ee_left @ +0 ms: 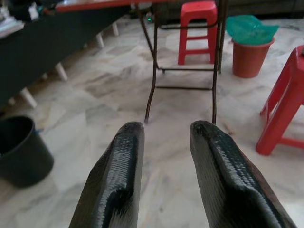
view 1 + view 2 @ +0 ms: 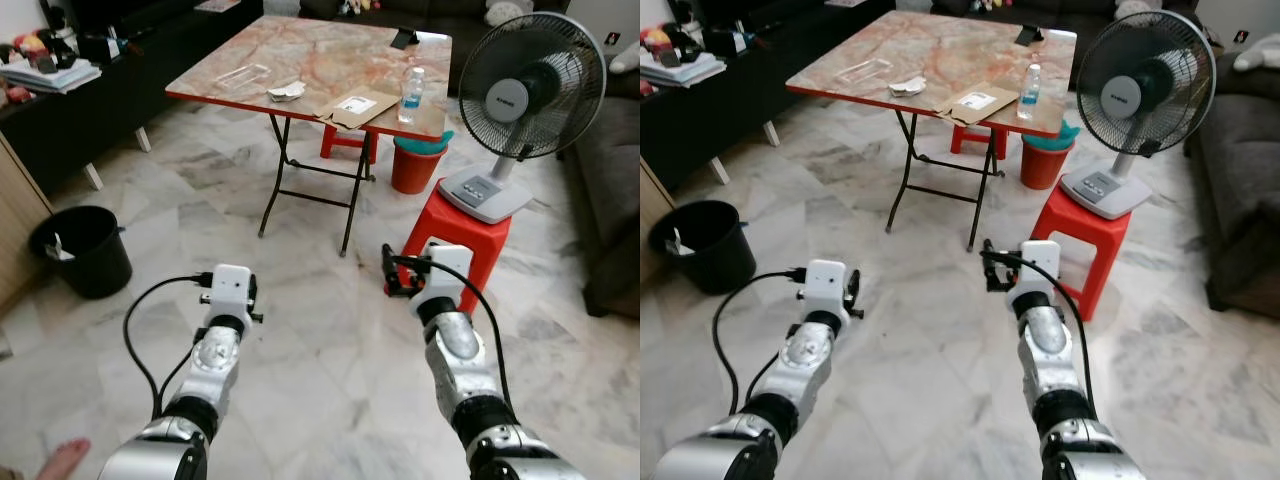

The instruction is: Picking trash to rubbish bin

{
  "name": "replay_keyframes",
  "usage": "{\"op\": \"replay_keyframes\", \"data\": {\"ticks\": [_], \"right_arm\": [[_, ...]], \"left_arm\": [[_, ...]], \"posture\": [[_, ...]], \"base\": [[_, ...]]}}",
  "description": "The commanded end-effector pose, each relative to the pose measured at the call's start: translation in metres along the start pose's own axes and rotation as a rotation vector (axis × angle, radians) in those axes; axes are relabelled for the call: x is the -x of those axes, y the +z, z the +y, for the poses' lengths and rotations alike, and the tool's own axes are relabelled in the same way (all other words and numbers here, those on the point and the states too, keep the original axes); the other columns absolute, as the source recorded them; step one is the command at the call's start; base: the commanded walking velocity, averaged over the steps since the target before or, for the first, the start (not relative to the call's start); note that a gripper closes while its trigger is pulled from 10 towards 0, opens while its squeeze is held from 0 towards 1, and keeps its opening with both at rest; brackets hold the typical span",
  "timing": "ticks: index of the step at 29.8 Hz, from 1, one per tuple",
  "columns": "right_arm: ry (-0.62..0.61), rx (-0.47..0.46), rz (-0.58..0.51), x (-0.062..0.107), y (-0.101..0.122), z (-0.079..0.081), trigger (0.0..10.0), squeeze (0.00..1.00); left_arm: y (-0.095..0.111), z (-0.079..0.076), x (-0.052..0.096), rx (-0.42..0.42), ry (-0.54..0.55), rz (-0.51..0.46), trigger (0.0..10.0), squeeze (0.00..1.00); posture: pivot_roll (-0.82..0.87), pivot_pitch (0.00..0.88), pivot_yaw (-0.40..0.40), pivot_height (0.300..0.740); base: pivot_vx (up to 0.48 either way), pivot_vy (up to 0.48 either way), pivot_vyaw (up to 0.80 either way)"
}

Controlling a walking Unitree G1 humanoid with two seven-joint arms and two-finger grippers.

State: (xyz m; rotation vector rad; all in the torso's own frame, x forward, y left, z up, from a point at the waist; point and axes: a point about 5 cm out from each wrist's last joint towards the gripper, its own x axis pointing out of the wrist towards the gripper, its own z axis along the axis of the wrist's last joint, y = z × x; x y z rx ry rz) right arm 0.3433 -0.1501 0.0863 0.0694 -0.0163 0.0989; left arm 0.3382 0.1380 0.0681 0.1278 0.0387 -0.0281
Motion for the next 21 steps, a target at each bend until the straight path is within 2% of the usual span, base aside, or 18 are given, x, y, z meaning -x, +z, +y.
{"op": "replay_keyframes", "data": {"ticks": [1,9,21], "right_arm": [[-0.01,0.002,-0.016,-0.002,0.006,-0.004,10.0,0.0],[0.011,0.01,-0.038,-0.005,0.01,0.004,10.0,0.0],[0.034,-0.018,-0.03,-0.003,0.007,0.016,10.0,0.0]], "left_arm": [[0.006,-0.006,-0.002,-0.003,-0.017,-0.031,10.0,0.0],[0.01,-0.002,-0.005,0.002,-0.01,-0.038,10.0,0.0],[0.008,-0.008,-0.003,0.01,-0.038,-0.034,10.0,0.0]], "posture": [[-0.17,0.011,0.0,0.74],[-0.17,0.0,0.01,0.74],[-0.17,0.0,0.016,0.74]], "base": [[0.398,0.0,0.0],[0.395,0.0,0.0],[0.393,0.0,0.0]]}}
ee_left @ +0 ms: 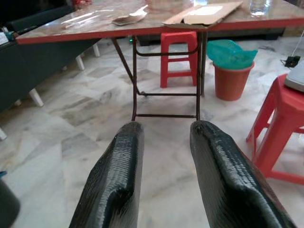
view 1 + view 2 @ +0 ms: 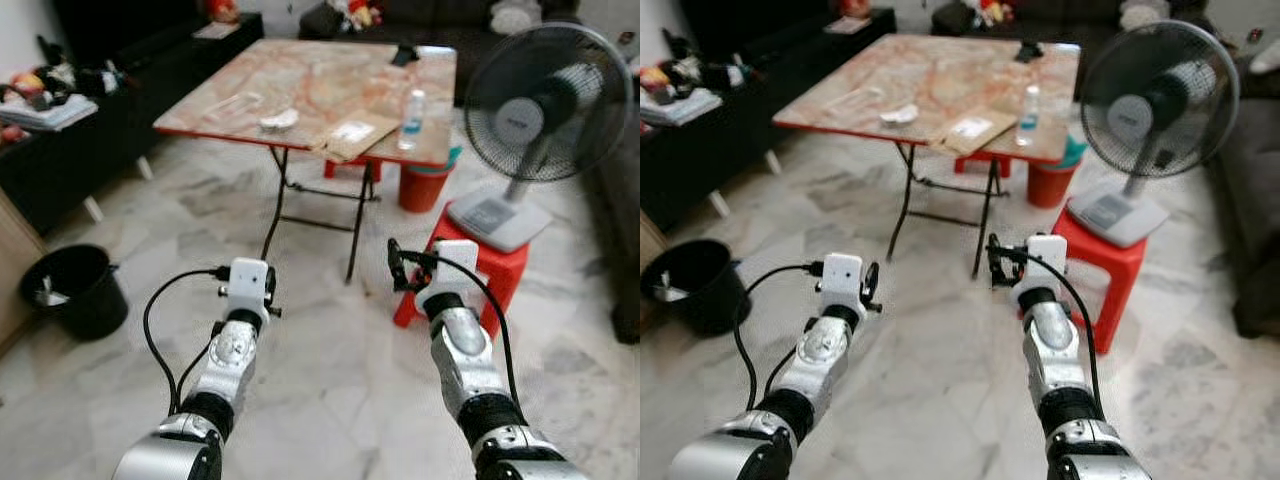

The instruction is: Picking trash to rubbish bin

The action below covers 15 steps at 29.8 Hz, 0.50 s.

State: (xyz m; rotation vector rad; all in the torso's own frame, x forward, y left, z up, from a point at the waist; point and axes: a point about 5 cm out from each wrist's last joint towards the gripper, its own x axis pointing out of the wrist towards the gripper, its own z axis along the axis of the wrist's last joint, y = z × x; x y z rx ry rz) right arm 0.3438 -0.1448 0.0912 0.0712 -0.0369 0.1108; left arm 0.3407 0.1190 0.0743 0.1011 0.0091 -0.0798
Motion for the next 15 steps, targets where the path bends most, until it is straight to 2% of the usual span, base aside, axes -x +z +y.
{"op": "replay_keyframes", "data": {"ticks": [1,15], "right_arm": [[0.021,-0.017,-0.009,-0.003,0.002,0.01,10.0,0.0],[0.054,-0.003,-0.012,-0.002,0.002,0.021,10.0,0.0]], "left_arm": [[0.0,0.01,0.0,-0.016,0.012,-0.001,10.0,0.0],[0.002,0.009,-0.002,-0.024,0.001,-0.006,10.0,0.0]], "posture": [[-0.17,0.0,0.016,0.74],[-0.18,0.0,0.019,0.74]], "base": [[0.386,0.0,0.0],[0.388,0.0,0.0]]}}
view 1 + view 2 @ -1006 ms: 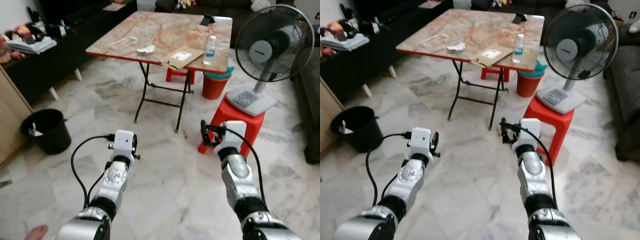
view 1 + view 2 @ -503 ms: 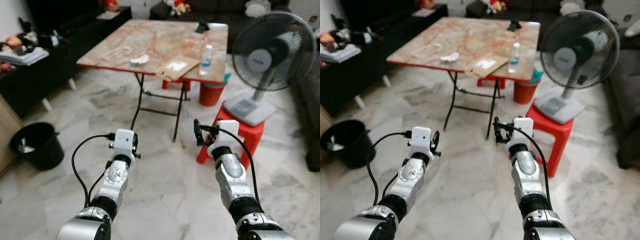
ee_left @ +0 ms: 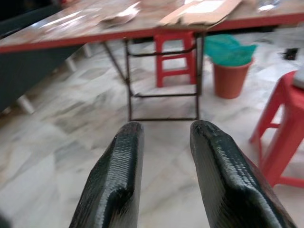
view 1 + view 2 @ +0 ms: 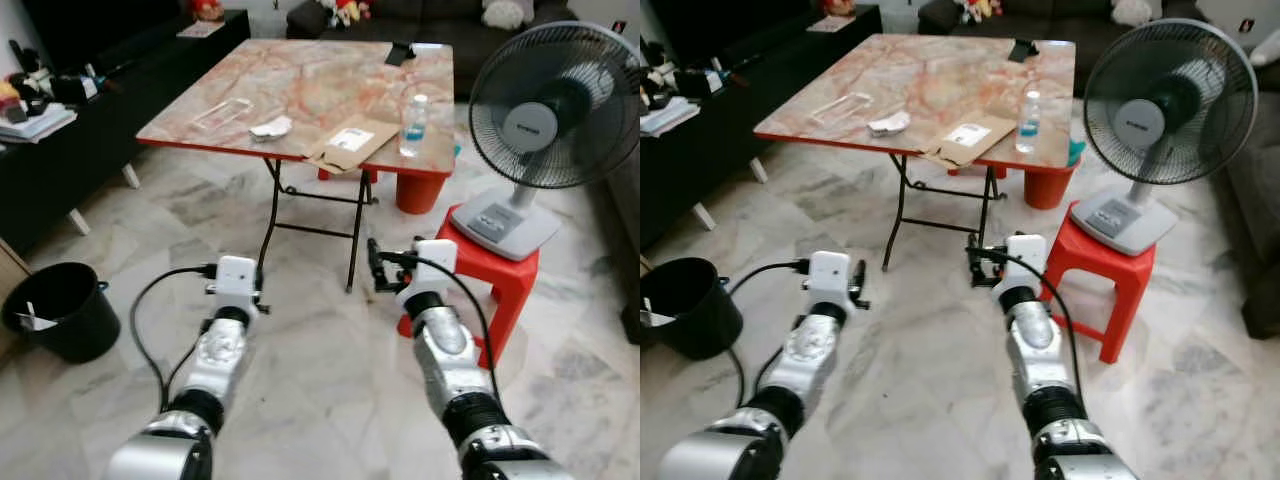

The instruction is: Picking trash to rubbish bin

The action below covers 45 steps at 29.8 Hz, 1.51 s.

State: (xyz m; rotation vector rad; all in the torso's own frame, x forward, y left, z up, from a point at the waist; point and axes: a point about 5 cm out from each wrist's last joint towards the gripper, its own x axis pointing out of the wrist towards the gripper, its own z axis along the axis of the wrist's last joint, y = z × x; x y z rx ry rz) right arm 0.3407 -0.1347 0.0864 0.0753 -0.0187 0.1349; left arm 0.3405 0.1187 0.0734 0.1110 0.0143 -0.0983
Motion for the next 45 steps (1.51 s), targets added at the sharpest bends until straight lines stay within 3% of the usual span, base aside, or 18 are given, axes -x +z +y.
{"op": "replay_keyframes", "data": {"ticks": [1,18,45], "right_arm": [[0.031,0.001,-0.033,-0.0043,0.0079,0.0112,10.0,0.0],[0.042,0.046,-0.036,-0.009,0.0131,0.0145,10.0,0.0],[0.037,0.041,-0.014,-0.0092,0.011,0.0139,10.0,0.0]], "left_arm": [[0.0026,0.0093,-0.0016,-0.015,0.018,-0.009,10.0,0.0],[0.0093,0.0124,-0.0062,-0.015,0.033,-0.023,10.0,0.0],[0.0097,0.0064,-0.0068,0.0,0.016,-0.02,10.0,0.0]], "posture": [[-0.18,0.0,0.019,0.74],[-0.16,0.0,0.013,0.74],[-0.17,0.019,0.009,0.74]], "base": [[0.382,0.0,0.0],[0.386,0.0,0.03],[0.383,0.0,0.05]]}}
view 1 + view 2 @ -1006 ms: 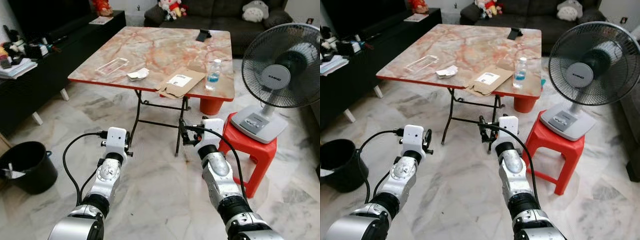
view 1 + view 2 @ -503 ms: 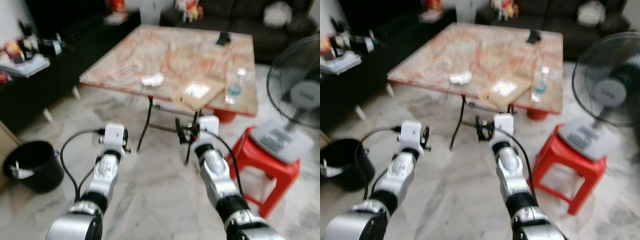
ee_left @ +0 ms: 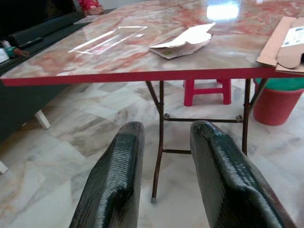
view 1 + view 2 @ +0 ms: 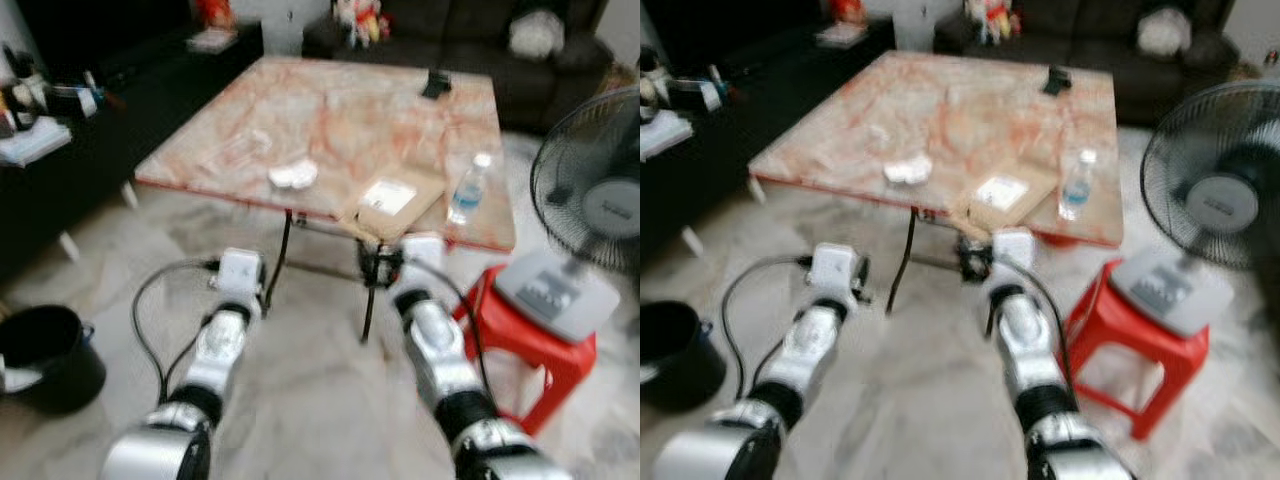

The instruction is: Picking trash to rubbish bin

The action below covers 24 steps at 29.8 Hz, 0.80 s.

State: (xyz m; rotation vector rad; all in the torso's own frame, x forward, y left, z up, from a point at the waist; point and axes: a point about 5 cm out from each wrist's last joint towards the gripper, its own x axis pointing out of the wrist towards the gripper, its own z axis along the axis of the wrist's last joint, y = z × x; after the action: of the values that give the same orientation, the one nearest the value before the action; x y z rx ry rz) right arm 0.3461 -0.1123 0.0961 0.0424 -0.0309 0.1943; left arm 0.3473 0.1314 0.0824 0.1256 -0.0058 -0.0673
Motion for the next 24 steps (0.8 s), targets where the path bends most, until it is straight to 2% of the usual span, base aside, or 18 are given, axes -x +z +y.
{"op": "replay_keyframes", "data": {"ticks": [1,8,11,13,24], "right_arm": [[-0.023,0.007,-0.004,-0.0001,0.0027,-0.0084,10.0,0.0],[-0.02,-0.036,0.011,0.0001,0.0004,-0.0073,10.0,0.0],[-0.018,-0.036,0.002,-0.0001,0.0016,-0.0067,10.0,0.0],[-0.009,0.01,-0.014,0.0,0.0039,-0.0072,10.0,0.0],[-0.002,-0.02,-0.001,0.0003,0.0014,-0.0043,10.0,0.0]], "left_arm": [[0.0022,-0.0081,-0.0011,0.017,-0.018,-0.003,10.0,0.0],[0.0024,-0.0094,-0.0011,0.022,-0.023,-0.004,10.0,0.0],[0.0024,-0.0099,-0.001,0.025,-0.023,-0.004,10.0,0.0],[0.0023,-0.0104,-0.0009,0.025,-0.024,-0.004,10.0,0.0],[0.0013,-0.0113,-0.0002,0.027,-0.033,-0.002,10.0,0.0]], "posture": [[-0.17,0.019,0.009,0.74],[-0.17,0.017,0.009,0.74],[-0.17,0.015,0.007,0.74],[-0.17,0.013,0.006,0.74],[-0.17,0.0,0.006,0.74]], "base": [[0.382,0.0,0.0],[0.382,0.0,0.0],[0.381,0.0,-0.71],[0.382,0.0,0.0],[0.377,0.0,0.0]]}}
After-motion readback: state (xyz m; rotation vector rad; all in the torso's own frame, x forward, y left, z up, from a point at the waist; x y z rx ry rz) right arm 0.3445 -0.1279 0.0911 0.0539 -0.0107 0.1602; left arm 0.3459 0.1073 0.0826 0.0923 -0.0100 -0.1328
